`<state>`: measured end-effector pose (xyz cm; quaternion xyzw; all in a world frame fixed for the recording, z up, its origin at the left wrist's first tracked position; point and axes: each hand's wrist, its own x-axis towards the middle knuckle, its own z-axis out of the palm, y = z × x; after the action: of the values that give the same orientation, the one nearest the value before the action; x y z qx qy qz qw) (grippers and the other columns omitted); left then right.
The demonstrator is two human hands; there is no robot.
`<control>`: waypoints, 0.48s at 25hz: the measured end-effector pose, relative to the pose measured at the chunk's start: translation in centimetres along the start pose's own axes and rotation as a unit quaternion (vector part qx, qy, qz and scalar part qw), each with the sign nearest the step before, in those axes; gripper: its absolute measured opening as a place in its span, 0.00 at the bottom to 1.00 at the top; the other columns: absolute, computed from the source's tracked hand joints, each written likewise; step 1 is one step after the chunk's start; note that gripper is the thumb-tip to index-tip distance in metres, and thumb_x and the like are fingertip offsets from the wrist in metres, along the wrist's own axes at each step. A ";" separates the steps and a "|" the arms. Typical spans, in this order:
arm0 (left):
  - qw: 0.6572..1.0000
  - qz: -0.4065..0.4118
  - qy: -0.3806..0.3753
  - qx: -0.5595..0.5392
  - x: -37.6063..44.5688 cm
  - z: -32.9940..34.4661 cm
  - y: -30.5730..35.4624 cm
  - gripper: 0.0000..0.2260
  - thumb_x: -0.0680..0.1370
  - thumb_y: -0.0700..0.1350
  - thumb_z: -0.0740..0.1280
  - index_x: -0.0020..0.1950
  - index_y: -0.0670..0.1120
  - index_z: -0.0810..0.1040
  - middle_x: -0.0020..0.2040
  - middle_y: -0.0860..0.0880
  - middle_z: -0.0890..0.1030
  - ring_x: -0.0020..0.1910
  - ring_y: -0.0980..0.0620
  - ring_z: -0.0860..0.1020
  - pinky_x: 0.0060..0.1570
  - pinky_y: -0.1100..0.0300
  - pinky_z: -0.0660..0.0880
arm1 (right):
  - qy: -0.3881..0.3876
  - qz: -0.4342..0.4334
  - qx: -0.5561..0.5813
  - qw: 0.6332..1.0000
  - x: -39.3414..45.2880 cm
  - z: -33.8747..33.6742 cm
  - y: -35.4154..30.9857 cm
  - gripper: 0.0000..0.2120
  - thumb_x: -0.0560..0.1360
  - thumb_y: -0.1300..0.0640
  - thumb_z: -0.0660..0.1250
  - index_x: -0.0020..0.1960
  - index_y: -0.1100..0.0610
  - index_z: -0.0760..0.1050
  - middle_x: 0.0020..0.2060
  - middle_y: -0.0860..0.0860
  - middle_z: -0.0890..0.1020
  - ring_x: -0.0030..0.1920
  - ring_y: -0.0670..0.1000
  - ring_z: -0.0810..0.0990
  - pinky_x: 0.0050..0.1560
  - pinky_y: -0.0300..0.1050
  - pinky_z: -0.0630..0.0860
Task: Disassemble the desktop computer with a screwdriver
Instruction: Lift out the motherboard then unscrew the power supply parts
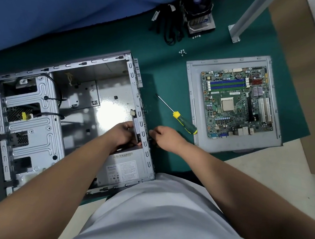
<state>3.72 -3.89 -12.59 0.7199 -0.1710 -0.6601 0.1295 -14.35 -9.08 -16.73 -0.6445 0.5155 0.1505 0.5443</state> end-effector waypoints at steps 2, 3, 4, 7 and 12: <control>1.000 0.003 -0.001 0.004 0.0 0.0 0.0 0.14 0.80 0.27 0.63 0.49 0.44 0.82 0.32 0.49 0.85 0.28 0.56 0.83 0.29 0.67 0.77 | -0.026 0.043 0.077 0.996 0.2 0.9 0.0 0.16 0.84 0.45 0.60 0.52 0.56 0.77 0.45 0.55 0.85 0.44 0.56 0.82 0.42 0.44 0.75; 1.000 0.005 -0.002 0.004 0.0 0.0 0.0 0.13 0.80 0.27 0.64 0.50 0.44 0.82 0.32 0.50 0.85 0.28 0.57 0.83 0.29 0.67 0.77 | -0.031 0.058 0.121 0.990 0.2 1.0 0.0 0.13 0.84 0.46 0.60 0.51 0.55 0.76 0.43 0.54 0.84 0.41 0.54 0.82 0.38 0.43 0.73; 1.000 0.007 -0.002 0.005 0.0 0.0 0.0 0.13 0.80 0.27 0.64 0.50 0.44 0.82 0.32 0.50 0.85 0.28 0.57 0.83 0.29 0.67 0.77 | -0.033 0.069 0.158 0.985 0.2 1.0 0.0 0.11 0.84 0.47 0.62 0.49 0.54 0.75 0.41 0.52 0.83 0.39 0.52 0.81 0.35 0.42 0.72; 1.000 0.011 -0.002 0.011 0.0 0.1 0.1 0.12 0.80 0.27 0.64 0.50 0.43 0.81 0.31 0.51 0.85 0.28 0.58 0.82 0.28 0.68 0.77 | -0.031 0.082 0.208 0.974 0.2 0.8 -0.3 0.09 0.83 0.52 0.65 0.46 0.54 0.75 0.36 0.50 0.80 0.35 0.49 0.77 0.33 0.41 0.70; 1.000 0.000 0.005 0.007 0.1 0.1 0.0 0.13 0.80 0.27 0.63 0.47 0.43 0.81 0.31 0.50 0.85 0.26 0.57 0.82 0.26 0.67 0.76 | -0.039 0.087 0.189 0.977 0.5 0.3 -0.8 0.08 0.82 0.56 0.66 0.45 0.57 0.76 0.36 0.53 0.81 0.36 0.51 0.77 0.33 0.41 0.70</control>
<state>3.66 -3.90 -12.68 0.7241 -0.1750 -0.6552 0.1257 -13.33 -9.17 -16.78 -0.4761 0.5671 0.1227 0.6608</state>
